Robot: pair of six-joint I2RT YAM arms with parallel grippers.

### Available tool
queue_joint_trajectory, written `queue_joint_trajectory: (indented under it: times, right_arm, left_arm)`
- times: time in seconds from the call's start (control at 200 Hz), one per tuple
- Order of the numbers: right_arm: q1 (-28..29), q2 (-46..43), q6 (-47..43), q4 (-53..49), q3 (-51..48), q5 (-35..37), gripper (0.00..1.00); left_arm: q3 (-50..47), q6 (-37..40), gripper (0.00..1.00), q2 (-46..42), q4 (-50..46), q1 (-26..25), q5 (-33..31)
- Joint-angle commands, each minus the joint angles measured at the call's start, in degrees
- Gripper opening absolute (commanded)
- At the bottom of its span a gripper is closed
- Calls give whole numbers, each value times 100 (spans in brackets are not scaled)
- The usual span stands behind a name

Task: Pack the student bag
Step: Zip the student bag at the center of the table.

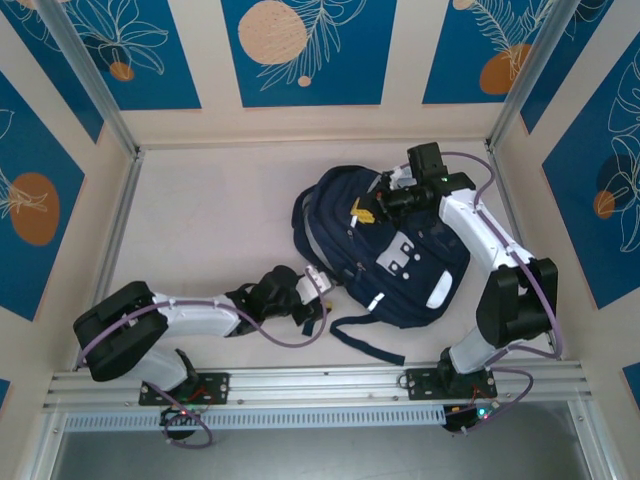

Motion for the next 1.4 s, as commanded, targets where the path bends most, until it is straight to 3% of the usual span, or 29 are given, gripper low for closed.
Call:
queue_joint_trajectory:
  times: [0.0, 0.225, 0.26, 0.275, 0.31, 0.37, 0.555, 0.705, 0.945, 1.295, 1.395]
  right_arm:
    - [-100, -515, 183, 391, 7, -691, 0]
    - [-179, -916, 551, 924, -383, -911, 0]
    - [-197, -967, 552, 947, -429, -921, 0]
    - [-196, -990, 559, 952, -435, -920, 0]
    - [-203, -1047, 593, 977, -485, -929, 0]
    - [-220, -1142, 713, 1105, -600, -955, 0]
    - [-228, -1342, 1055, 1476, -847, -982, 0]
    - [-221, -1394, 1097, 1474, -916, -994, 0]
    - [-171, -1416, 1367, 1843, -1126, -1017, 0]
    - [-232, -1426, 1267, 1730, -1148, -991, 0]
    - [-305, -1446, 1000, 1217, -1096, -701, 0]
  left_arm:
    - [92, 208, 54, 85, 255, 10, 473]
    - [-101, 30, 57, 351, 880, 38, 168]
    - [-66, 17, 64, 408, 923, 40, 78]
    - [-56, 7, 75, 427, 950, 38, 12]
    - [-36, -14, 90, 488, 1027, 38, -125]
    - [73, 52, 93, 631, 1108, 38, -226]
    - [470, 202, 81, 1063, 1150, 54, -331]
    - [755, 223, 66, 1249, 1060, 55, -32]
    - [1084, 239, 57, 1518, 974, 54, 39]
    - [1313, 274, 16, 1670, 760, 55, -90]
    - [1276, 311, 7, 1570, 609, 55, -102]
